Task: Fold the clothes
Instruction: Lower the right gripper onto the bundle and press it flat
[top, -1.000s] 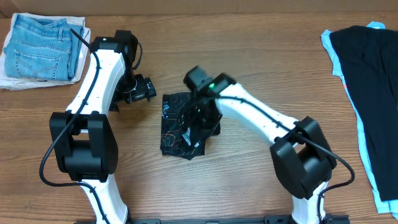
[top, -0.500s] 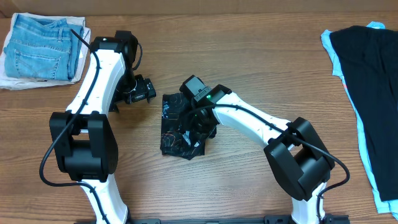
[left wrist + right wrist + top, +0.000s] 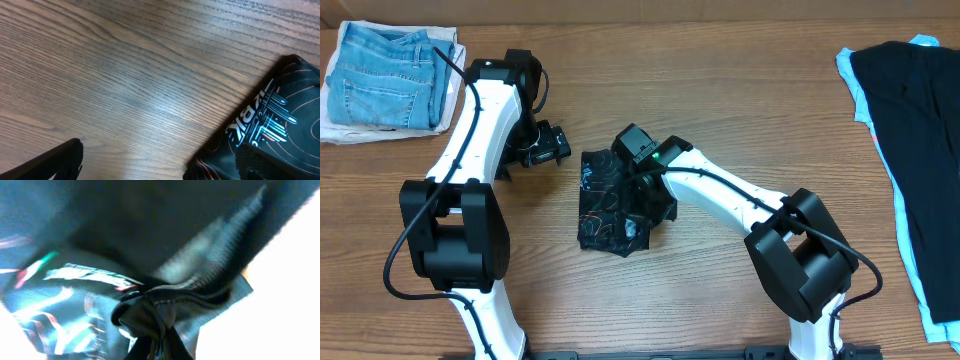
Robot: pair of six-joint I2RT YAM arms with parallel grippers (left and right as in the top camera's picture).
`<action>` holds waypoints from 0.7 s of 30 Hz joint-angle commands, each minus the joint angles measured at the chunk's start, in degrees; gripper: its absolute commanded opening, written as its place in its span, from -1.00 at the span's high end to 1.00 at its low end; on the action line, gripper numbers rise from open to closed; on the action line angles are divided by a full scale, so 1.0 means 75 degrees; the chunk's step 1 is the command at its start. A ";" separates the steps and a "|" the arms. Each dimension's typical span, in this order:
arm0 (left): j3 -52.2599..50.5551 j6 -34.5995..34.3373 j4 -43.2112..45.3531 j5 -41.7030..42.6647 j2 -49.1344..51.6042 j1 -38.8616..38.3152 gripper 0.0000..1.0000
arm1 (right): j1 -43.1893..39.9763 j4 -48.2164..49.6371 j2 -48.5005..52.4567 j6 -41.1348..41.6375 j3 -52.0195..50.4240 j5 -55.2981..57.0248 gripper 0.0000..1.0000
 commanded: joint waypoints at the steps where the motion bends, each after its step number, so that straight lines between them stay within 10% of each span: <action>1: -0.0035 0.0152 0.0003 -0.0082 -0.0015 -0.0050 -0.99 | -0.0015 -0.0519 -0.0163 0.0154 0.0149 0.0175 0.92; 10: -0.0035 0.0152 0.0044 -0.0085 -0.0015 -0.0050 -1.00 | -0.0015 -0.2500 -0.0163 0.0143 0.0551 0.0455 0.75; 15: -0.0035 0.0152 0.0093 -0.0079 -0.0015 -0.0050 -1.00 | -0.0006 -0.2550 -0.0163 0.0111 0.0551 0.0463 -0.47; 21: -0.0035 0.0154 0.0058 -0.0079 -0.0015 -0.0050 -0.99 | -0.0017 -0.2550 -0.0163 0.0117 0.0679 0.0460 -0.32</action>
